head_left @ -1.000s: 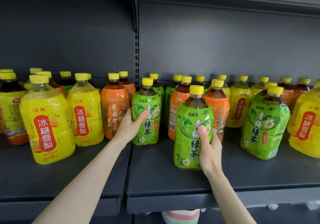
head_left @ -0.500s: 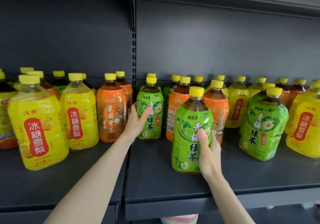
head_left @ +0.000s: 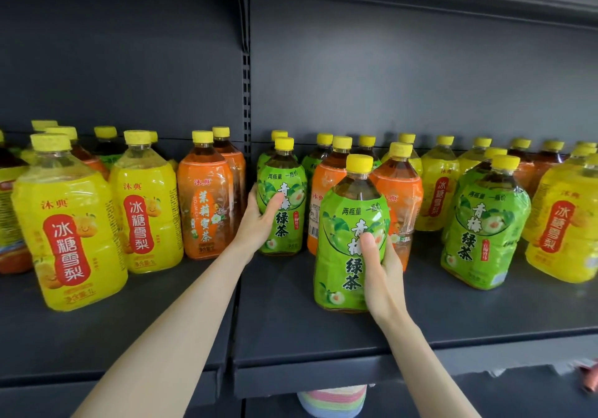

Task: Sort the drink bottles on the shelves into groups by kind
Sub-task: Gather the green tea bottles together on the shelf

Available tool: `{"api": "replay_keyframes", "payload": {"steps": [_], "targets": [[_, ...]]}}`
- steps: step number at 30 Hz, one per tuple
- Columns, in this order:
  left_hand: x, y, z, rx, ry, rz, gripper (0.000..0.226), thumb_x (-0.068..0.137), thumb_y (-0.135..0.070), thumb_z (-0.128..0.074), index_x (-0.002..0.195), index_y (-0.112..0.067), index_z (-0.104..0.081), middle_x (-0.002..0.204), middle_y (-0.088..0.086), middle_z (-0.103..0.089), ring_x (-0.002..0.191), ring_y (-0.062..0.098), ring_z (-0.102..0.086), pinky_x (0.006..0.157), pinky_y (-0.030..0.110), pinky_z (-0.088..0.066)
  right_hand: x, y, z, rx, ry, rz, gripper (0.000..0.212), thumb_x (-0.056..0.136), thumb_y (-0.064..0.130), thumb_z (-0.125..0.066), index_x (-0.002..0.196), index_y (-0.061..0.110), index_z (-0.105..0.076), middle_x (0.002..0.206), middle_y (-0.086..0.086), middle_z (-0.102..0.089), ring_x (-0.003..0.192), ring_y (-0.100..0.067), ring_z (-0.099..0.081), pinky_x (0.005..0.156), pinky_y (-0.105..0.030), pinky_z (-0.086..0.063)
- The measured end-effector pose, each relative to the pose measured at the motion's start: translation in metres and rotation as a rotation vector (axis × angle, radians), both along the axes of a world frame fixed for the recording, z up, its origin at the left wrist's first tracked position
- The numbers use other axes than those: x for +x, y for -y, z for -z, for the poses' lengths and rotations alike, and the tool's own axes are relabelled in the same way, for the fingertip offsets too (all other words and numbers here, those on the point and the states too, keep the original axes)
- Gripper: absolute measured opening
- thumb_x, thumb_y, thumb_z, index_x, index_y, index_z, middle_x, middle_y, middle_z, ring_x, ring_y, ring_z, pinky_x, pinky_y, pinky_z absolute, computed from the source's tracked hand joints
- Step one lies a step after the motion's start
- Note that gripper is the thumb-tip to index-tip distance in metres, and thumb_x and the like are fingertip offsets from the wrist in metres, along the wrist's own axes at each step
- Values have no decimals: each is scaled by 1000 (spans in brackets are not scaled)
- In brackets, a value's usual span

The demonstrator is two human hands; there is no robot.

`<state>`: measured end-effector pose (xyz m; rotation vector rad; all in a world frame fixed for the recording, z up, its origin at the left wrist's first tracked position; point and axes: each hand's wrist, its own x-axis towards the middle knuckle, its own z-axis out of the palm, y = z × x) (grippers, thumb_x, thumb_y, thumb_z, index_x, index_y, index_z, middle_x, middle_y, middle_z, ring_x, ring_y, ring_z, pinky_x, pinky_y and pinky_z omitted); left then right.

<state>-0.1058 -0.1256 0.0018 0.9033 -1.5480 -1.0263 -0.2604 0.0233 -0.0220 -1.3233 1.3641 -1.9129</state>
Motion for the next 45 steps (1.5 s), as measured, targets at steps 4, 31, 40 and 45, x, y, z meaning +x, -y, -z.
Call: {"api": "replay_keyframes", "payload": {"steps": [4,31,40,45], "targets": [[11,-13,1,47,64,-40,95,75,-70,-51,150,-22,-17,149,-1,-35,133,18,-38,107,38,-37,1,-1,-2,41,-42,-40,44,82,56,-48,116,30,-57,110,13,-68,97,6,-62,77,-12,-47],[10,-66,-6,-170,-96,61,61,98,-22,-41,150,-19,-8,129,-14,-37,95,-30,-45,74,1,-41,31,39,2,198,-659,-129,79,92,33,-61,153,19,-14,151,0,-39,135,-16,-42,109,-38,-41],[8,-55,-3,-243,-77,-8,54,95,-21,-47,143,-16,-23,131,-2,-44,111,0,-50,83,8,-46,31,39,-1,214,-781,-45,80,93,37,-57,153,15,-9,148,-6,-44,129,-22,-50,104,-38,-45],[13,-56,-5,-243,11,-4,59,96,-27,-47,146,-15,-19,134,-3,-43,117,5,-48,86,7,-44,33,31,-5,280,-834,16,82,92,45,-54,153,19,-5,143,-10,-49,119,-31,-57,95,-48,-50]]}}
